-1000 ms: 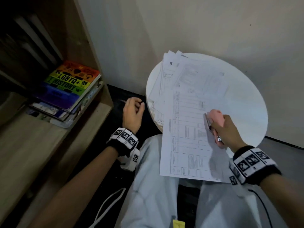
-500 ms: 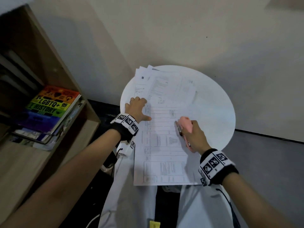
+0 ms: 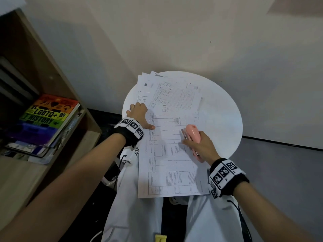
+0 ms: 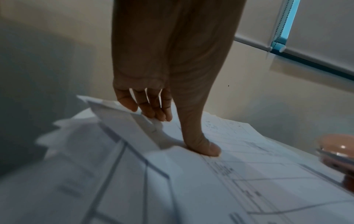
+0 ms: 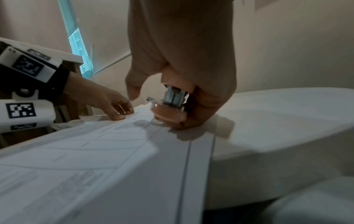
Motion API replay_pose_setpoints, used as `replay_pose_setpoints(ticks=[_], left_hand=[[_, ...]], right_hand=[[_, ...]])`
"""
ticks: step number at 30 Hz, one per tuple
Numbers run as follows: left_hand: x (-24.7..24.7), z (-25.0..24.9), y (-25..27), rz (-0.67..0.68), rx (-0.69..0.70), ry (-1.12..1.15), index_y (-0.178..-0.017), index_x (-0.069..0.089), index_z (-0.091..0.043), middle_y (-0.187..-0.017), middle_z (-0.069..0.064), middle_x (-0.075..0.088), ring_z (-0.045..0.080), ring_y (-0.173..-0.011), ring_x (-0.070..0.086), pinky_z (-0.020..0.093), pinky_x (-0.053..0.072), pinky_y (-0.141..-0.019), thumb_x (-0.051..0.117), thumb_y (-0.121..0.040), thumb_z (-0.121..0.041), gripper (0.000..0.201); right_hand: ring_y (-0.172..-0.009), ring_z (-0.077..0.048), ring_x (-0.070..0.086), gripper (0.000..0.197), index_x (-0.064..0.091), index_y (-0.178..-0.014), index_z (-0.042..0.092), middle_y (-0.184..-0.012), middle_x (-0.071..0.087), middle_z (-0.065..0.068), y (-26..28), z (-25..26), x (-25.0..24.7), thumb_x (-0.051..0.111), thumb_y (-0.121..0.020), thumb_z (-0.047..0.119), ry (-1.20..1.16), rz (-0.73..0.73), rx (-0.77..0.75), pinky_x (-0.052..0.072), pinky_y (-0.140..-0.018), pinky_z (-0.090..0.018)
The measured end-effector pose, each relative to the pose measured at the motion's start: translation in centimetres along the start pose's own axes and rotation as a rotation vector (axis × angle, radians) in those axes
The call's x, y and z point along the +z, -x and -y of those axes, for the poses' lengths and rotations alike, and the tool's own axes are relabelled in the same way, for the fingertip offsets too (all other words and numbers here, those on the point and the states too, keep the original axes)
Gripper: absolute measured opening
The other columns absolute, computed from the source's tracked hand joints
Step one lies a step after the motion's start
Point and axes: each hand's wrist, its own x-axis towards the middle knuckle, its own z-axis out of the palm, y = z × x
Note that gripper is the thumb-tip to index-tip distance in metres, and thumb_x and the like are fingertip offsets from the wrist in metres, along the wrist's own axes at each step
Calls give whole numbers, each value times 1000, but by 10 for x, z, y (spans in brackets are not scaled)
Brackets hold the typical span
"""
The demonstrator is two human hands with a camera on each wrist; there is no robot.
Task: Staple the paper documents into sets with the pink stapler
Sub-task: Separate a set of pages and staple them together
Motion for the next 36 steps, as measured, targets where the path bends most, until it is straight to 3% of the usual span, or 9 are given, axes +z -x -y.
replay_pose_setpoints(ticks=[3,7,13,17,21,23,26,31,36], left_hand=[[-2,1,-1,12,18,-32,-122,48,-15,-127,6,45,26,-124,36,41,33,-103,82,-60,-51,79],[-5,0,2,11,27,-85,-116,49,-16,-124,8,41,29,-122,35,41,32,-102,83,-56,-53,78],[-3,-4,21,-135,139,82,-104,43,-18,-93,-2,52,24,-89,46,39,32,-89,81,-70,-28,52],[14,2,23,-154,295,744,-81,51,-16,-74,4,55,21,-71,47,33,37,-71,70,-80,-18,19],[5,-11,35,34,294,1153,-80,57,-6,-87,10,57,16,-83,55,31,50,-79,68,-82,-1,12],[-4,-22,39,70,243,1096,-84,58,-9,-94,3,57,5,-82,59,17,49,-77,61,-90,-11,7],[-4,-28,30,21,40,950,-81,59,-14,-81,-2,54,11,-72,49,22,40,-71,29,-99,-49,49],[7,-24,19,-136,-124,569,-111,61,2,-110,17,63,30,-104,59,33,45,-91,57,-89,-10,26],[23,-37,34,-61,-188,433,-131,46,-5,-136,18,32,36,-125,36,38,35,-106,59,-87,-11,46]], right_hand=[[-50,-18,52,35,58,-82,9,-66,58,-5,2,-1,-5,86,-64,18,-52,13,20,43,-45,-25],[-53,-24,54,25,55,-75,9,-73,59,-14,-2,2,-13,77,-69,1,-18,-107,1,48,-48,-33],[-86,-18,56,72,36,-131,9,-112,52,-5,-10,7,-28,77,-73,0,-72,-164,-61,45,-53,-17],[-82,-15,58,73,39,-133,8,-113,55,-8,-21,8,-35,79,-72,3,-35,-98,-48,46,-48,-16],[-74,-24,61,50,52,-111,3,-92,61,-10,-26,6,-32,80,-69,4,56,-4,-21,53,-52,-32],[-69,-28,61,39,58,-98,2,-83,62,-11,-27,3,-29,81,-67,4,118,-4,-20,53,-53,-33],[-72,-27,59,30,60,-89,3,-80,61,-10,-29,1,-27,81,-67,4,198,-107,-10,52,-58,-32],[-79,-28,58,34,62,-99,0,-90,61,-13,-27,-3,-35,78,-69,6,332,-192,102,44,-57,-27],[-80,-29,57,39,61,-104,-3,-97,63,-17,-28,-7,-37,77,-69,7,338,-179,114,42,-55,-26]])
